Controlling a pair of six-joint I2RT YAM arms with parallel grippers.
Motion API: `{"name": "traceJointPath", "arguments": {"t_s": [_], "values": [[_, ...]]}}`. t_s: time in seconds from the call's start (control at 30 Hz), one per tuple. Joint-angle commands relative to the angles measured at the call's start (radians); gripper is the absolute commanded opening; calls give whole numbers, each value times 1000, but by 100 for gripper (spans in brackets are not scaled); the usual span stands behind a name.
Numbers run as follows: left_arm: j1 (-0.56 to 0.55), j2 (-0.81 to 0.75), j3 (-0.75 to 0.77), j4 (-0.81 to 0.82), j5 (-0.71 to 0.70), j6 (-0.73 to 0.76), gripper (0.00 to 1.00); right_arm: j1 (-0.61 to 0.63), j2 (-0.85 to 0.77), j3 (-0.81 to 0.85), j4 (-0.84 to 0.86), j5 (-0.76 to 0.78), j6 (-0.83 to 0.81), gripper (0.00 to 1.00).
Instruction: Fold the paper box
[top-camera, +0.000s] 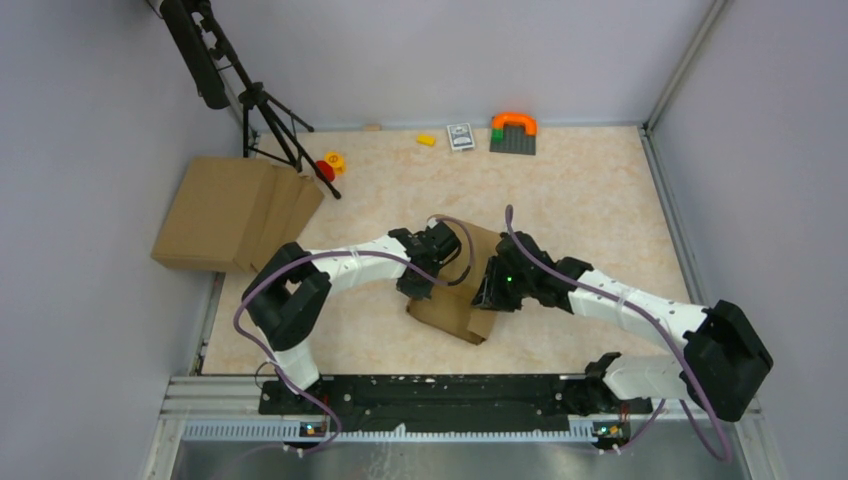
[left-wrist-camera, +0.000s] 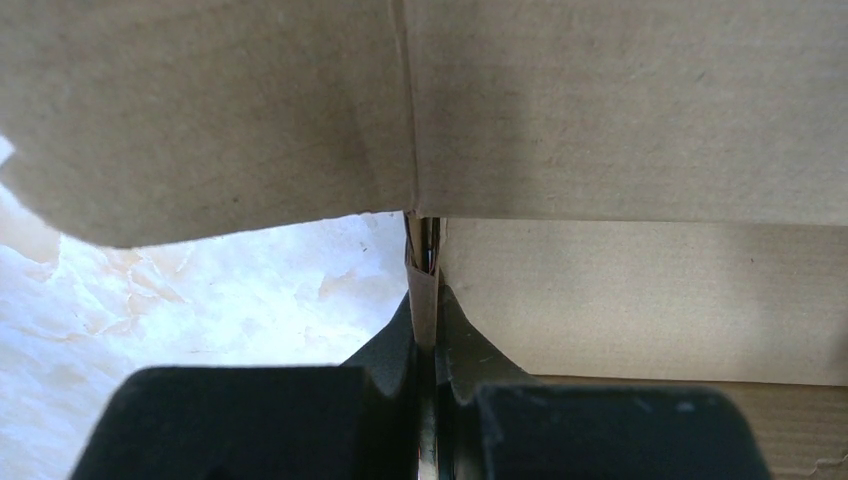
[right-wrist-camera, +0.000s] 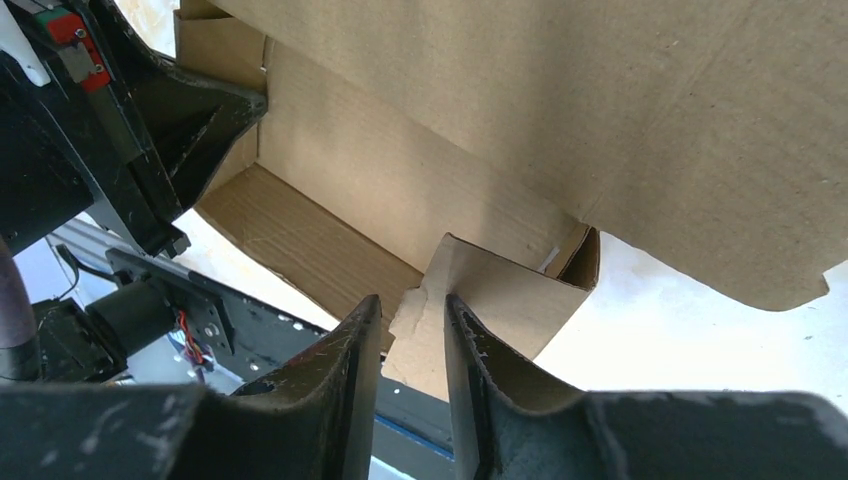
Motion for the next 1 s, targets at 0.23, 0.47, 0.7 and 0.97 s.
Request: {"name": "traceJointPath", "arguments": {"t_s": [0.23, 0.47, 0.7, 0.97], "values": [[-5, -2, 12, 15, 3, -3, 0, -2, -2, -4, 39, -16, -23, 46], [-5, -1, 15, 5, -4, -5, 0, 26, 156, 139, -125, 21, -77, 46], [-5, -6, 11, 13, -4, -15, 0, 120, 296, 312, -386, 213, -46, 40], [-2, -7, 4, 18, 3, -14, 0, 157, 426, 411, -495, 271, -114, 0]]}}
